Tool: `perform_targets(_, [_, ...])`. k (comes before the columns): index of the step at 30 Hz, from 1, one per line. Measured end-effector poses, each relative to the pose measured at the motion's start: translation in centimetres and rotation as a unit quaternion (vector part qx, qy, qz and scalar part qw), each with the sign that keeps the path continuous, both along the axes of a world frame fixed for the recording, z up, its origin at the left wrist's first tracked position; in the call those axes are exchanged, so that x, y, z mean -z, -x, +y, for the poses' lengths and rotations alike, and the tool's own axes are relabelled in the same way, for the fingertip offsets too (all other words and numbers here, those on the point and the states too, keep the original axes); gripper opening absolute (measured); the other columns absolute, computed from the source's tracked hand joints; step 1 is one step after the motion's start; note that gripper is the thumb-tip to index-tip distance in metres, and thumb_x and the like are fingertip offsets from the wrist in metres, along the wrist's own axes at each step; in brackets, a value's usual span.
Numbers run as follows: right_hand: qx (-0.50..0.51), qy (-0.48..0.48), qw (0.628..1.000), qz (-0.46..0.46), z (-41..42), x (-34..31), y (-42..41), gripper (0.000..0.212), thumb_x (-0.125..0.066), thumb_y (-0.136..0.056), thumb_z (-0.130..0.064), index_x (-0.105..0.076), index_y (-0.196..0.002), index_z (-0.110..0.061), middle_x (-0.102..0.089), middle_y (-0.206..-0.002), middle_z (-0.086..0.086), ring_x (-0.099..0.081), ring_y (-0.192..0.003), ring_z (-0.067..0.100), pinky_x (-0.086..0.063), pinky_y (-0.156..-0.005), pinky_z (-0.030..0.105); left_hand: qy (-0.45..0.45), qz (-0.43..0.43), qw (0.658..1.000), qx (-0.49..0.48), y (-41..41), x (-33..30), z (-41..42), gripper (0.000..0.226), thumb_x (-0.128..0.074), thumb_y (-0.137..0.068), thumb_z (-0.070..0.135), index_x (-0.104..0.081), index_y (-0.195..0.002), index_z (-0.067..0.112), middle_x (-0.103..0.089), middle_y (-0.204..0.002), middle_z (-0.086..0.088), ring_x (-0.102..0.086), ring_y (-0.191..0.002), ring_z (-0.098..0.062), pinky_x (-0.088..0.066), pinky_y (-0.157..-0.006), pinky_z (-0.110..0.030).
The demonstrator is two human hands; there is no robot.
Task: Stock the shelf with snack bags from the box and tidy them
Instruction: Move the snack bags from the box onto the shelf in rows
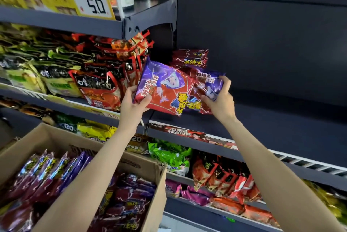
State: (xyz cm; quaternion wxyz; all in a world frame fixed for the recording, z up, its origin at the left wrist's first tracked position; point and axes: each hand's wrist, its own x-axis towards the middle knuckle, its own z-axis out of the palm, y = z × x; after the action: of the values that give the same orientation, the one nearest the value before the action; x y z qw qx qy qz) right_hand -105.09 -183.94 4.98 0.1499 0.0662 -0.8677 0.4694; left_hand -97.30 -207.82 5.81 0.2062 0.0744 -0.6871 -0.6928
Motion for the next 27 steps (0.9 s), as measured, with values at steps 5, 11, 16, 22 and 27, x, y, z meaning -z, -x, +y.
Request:
perform_targets(5, [-0.001, 0.023, 1.0, 0.0, -0.2, -0.9, -0.5, 0.073, -0.075, -0.079, -0.02, -0.025, -0.133, -0.022, -0.06, -0.11, -0.002, -0.059, -0.086, 0.016, -0.043, -0.073, 0.027, -0.015, 0.0, 1.0, -0.011, -0.4, -0.2, -0.3, 0.031, -0.062, -0.088, 0.01, -0.045, -0.112, 0.02, -0.06, -0.105, 0.007, -0.064, -0.087, 0.001, -0.054, -0.066, -0.015])
perform_targets(11, [-0.047, -0.144, 0.988, 0.034, 4.4, -6.3, -0.1, 0.06, -0.075, -0.077, -0.021, -0.042, -0.126, -0.016, -0.059, -0.105, -0.003, -0.057, -0.091, 0.018, -0.044, -0.084, 0.036, -0.012, 0.003, 1.0, -0.014, -1.5, -0.5, -1.0, 0.032, -0.061, -0.089, 0.011, -0.044, -0.116, 0.018, -0.06, -0.108, 0.005, -0.064, -0.088, 0.001, -0.053, -0.067, -0.016])
perform_targets(16, [-0.16, -0.464, 0.846, 0.208, 4.4, -9.0, 0.2, 0.049, -0.06, -0.078, -0.003, -0.058, -0.121, -0.025, -0.062, -0.108, 0.002, -0.05, -0.113, 0.027, -0.018, -0.107, 0.06, -0.013, 0.004, 1.0, -0.022, -2.3, -1.0, -1.2, 0.031, -0.061, -0.089, 0.011, -0.044, -0.115, 0.02, -0.059, -0.107, 0.007, -0.063, -0.088, 0.001, -0.054, -0.068, -0.016])
perform_targets(22, [-0.226, -0.642, 0.672, 0.291, -1.3, -9.0, 1.6, 0.05, -0.057, -0.083, -0.003, -0.061, -0.123, -0.032, -0.058, -0.116, 0.004, -0.04, -0.125, 0.026, -0.006, -0.111, 0.064, -0.001, 0.004, 0.999, -0.046, -2.5, -1.6, -0.8, 0.03, -0.06, -0.089, 0.01, -0.044, -0.113, 0.019, -0.058, -0.105, 0.009, -0.061, -0.092, -0.002, -0.053, -0.068, -0.017])
perform_targets(27, [-0.16, -0.568, 0.752, 0.293, -2.4, -5.3, 3.2, 0.046, -0.075, -0.073, -0.018, -0.064, -0.117, -0.023, -0.051, -0.135, 0.01, -0.041, -0.131, 0.032, -0.015, -0.113, 0.056, -0.036, -0.006, 0.997, -0.07, -3.0, -1.1, -0.5, 0.027, -0.06, -0.09, 0.01, -0.045, -0.111, 0.02, -0.058, -0.104, 0.011, -0.061, -0.09, -0.001, -0.053, -0.068, -0.019])
